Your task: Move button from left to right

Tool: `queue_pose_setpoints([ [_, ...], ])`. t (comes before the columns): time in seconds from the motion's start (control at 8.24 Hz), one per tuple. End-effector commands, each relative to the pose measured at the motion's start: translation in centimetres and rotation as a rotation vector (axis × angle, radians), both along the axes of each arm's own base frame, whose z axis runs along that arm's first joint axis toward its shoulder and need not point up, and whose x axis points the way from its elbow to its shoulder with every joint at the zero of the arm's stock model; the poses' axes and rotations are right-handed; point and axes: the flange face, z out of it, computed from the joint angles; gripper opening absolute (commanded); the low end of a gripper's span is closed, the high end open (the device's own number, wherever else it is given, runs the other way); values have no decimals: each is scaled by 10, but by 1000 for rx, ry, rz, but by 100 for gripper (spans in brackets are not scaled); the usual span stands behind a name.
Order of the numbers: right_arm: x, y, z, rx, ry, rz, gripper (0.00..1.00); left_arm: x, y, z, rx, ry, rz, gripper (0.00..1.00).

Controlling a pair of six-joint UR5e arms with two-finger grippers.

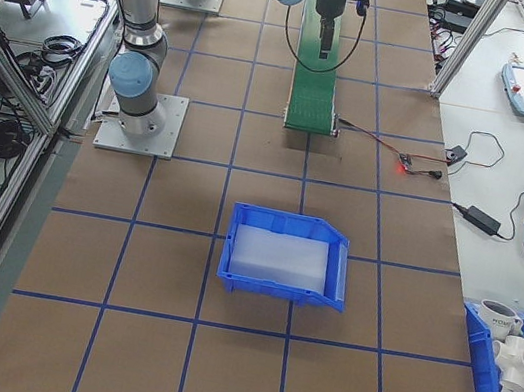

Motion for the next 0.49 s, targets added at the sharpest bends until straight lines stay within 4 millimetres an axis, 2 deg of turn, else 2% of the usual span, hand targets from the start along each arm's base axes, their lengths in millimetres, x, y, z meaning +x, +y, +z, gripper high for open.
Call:
queue_pose_setpoints([
  [0.0,0,0,0,0,0,0,100,-1,3,0,7,1,-4,100],
  [0.12,0,0,0,0,0,0,100,0,4,3,1,-2,-22,100],
  [0.24,0,0,0,2,0,0,100,15,-6,7,-4,-6,-137,100],
  [0.36,0,0,0,0,0,0,100,61,-10,9,36,-33,-211,100],
])
